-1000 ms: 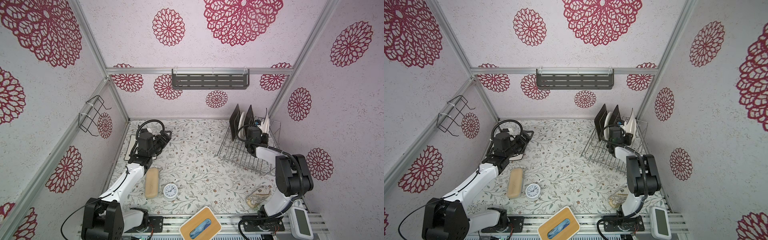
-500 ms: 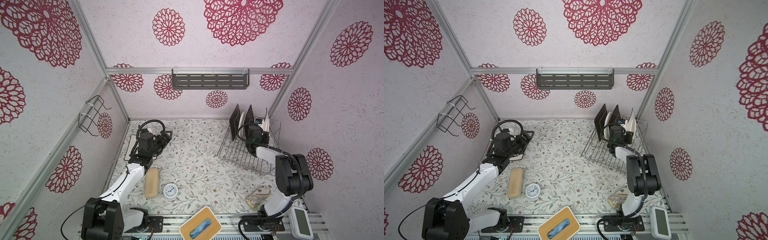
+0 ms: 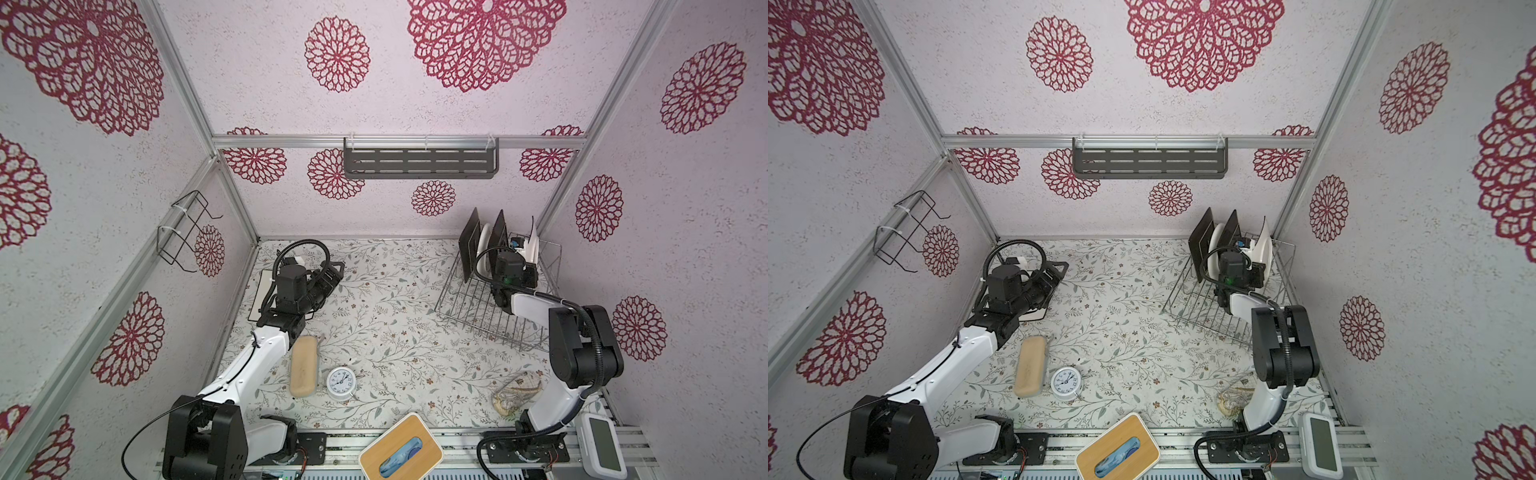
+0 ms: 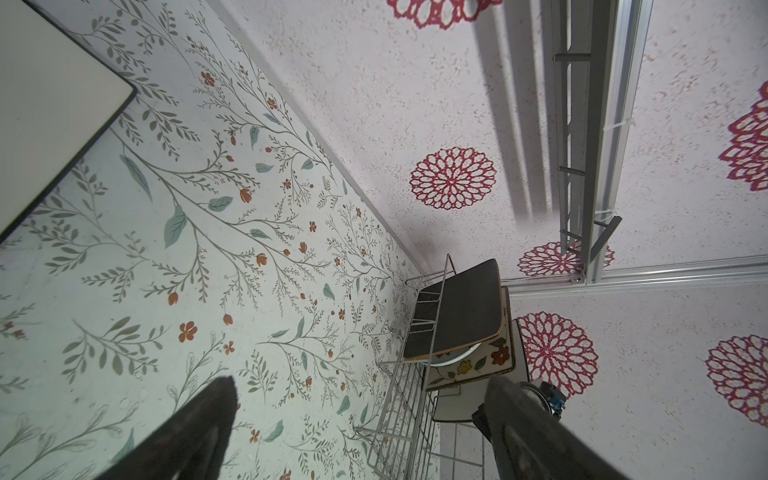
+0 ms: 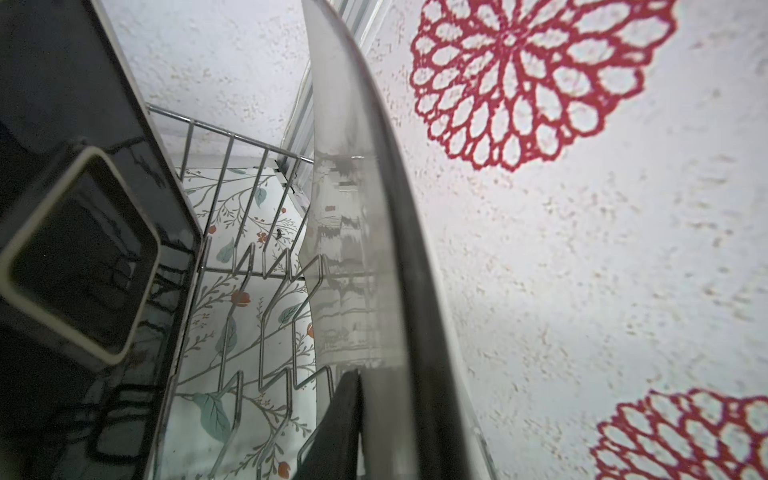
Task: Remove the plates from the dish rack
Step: 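Close the right gripper on the rim of the next white plate, then lift the white plate up out of the rack with the right gripper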
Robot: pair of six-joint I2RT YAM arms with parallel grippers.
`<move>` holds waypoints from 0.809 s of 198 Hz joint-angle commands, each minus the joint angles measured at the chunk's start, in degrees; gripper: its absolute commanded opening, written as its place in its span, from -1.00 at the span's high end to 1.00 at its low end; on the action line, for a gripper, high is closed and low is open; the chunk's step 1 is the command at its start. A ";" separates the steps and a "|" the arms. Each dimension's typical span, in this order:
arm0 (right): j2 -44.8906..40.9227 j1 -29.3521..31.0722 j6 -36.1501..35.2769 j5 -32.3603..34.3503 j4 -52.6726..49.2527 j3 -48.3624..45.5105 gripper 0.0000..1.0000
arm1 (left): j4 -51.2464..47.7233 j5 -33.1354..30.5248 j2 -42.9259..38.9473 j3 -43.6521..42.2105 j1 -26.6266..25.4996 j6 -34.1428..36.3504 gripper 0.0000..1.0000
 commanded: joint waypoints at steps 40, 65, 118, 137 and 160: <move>0.76 -0.37 -1.68 4.59 3.87 -0.30 0.81 | 1.78 -0.12 0.01 0.51 -0.54 -0.02 -0.95; 0.56 -0.37 -1.65 4.90 4.39 -0.56 0.96 | 1.98 0.03 0.15 0.41 -0.51 -0.19 -0.95; -0.75 -0.39 -1.99 4.90 6.13 -1.52 1.00 | 1.58 -0.65 -0.51 0.33 -0.52 -0.19 -0.95; -1.41 -0.36 -2.08 4.84 6.80 -1.85 1.00 | 1.30 -0.82 -0.73 0.35 -0.53 -0.19 -0.95; -2.36 -0.22 -2.36 4.51 7.71 -2.30 1.00 | 1.47 -0.65 -0.65 0.19 -0.70 -0.46 -0.94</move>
